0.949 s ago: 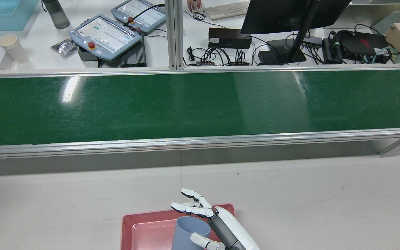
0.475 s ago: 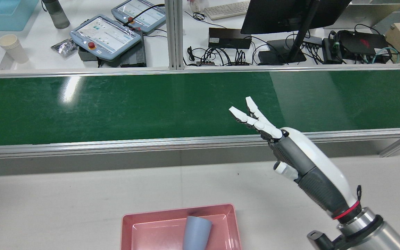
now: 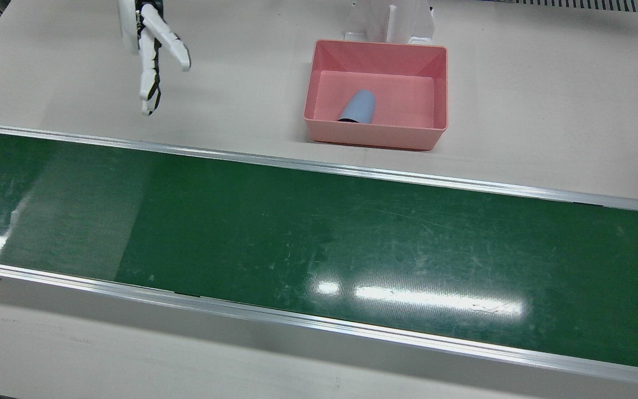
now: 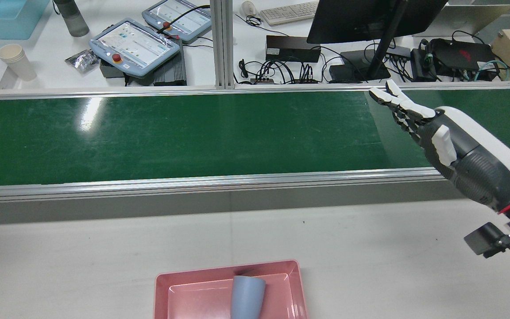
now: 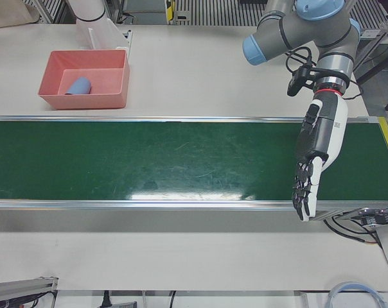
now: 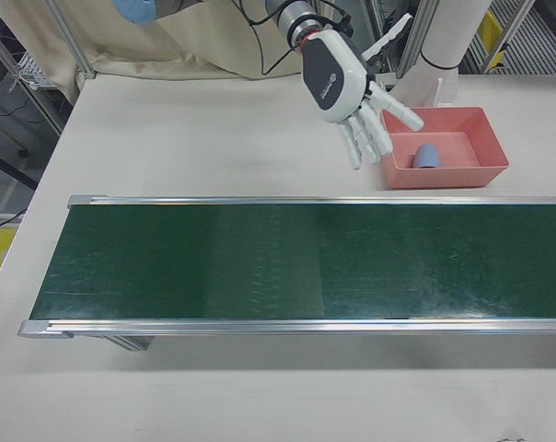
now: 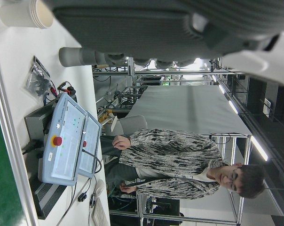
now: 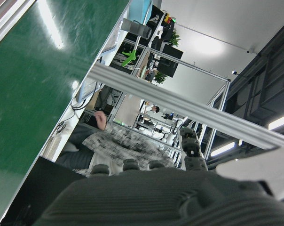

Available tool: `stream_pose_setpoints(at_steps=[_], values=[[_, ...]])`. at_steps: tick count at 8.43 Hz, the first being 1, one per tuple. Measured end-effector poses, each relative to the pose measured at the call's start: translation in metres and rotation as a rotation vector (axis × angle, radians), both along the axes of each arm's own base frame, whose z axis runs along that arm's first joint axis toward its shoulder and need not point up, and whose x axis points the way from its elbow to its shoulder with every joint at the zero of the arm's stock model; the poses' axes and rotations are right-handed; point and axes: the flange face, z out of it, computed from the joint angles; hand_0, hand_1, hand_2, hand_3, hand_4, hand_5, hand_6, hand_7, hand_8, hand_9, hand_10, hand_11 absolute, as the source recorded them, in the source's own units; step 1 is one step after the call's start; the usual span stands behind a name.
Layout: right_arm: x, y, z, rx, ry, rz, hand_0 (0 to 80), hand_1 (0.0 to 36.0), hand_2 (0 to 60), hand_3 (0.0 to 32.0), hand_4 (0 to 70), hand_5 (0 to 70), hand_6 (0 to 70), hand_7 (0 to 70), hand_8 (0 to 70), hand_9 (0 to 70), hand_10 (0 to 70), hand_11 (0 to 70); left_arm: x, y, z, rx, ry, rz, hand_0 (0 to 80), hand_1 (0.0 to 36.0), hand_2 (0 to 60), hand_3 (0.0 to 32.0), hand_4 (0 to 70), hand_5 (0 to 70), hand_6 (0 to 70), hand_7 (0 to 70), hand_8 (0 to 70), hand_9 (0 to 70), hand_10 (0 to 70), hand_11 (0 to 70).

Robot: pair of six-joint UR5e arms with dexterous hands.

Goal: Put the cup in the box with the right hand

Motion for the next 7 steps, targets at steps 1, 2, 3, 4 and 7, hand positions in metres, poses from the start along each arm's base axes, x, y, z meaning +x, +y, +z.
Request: stream_pose_setpoints(at_steps=[1,2,3,4,7], values=[[0.026,-0.027,0.026,-0.048,0.026,0.01,0.0,0.0,0.0,0.0,0.0,0.0,0.4,0.0,2.8,6.6,0.0,0.0,0.0,0.0,0.0,0.0,0.0,0.0,0.0,0.0,0.0,0.0,0.0,0.0,0.0,0.0,0.0,0.0,0.0,0.0],[0.054,-0.052,0.052,-0.094,0.051,0.029,0.0,0.0,1.7,0.0,0.0,0.0,1.5,4.5,3.0,7.1,0.0,0.0,0.0,0.0,0.0,0.001,0.0,0.0,0.0,0.0,0.0,0.0,0.0,0.0,0.0,0.0,0.0,0.0,0.0,0.0],[0.082,-0.08,0.083,-0.127,0.064,0.047,0.0,0.0,3.1,0.0,0.0,0.0,2.3,9.1,3.3,8.2,0.0,0.0,0.0,0.0,-0.001,0.001,0.0,0.0,0.0,0.0,0.0,0.0,0.0,0.0,0.0,0.0,0.0,0.0,0.0,0.0],[0.106,-0.108,0.119,-0.148,0.055,0.052,0.0,0.0,6.5,0.0,0.0,0.0,3.1,13.3,3.9,9.9,0.2,0.0,0.0,0.0,0.0,0.0,0.0,0.0,0.0,0.0,0.0,0.0,0.0,0.0,0.0,0.0,0.0,0.0,0.0,0.0],[0.223,-0.131,0.223,-0.202,-0.028,0.171,0.0,0.0,9.0,0.0,0.0,0.0,4.4,18.4,6.2,14.2,2.0,2.3,0.0,0.0,-0.001,0.0,0.0,0.0,0.0,0.0,0.0,0.0,0.0,0.0,0.0,0.0,0.0,0.0,0.0,0.0]])
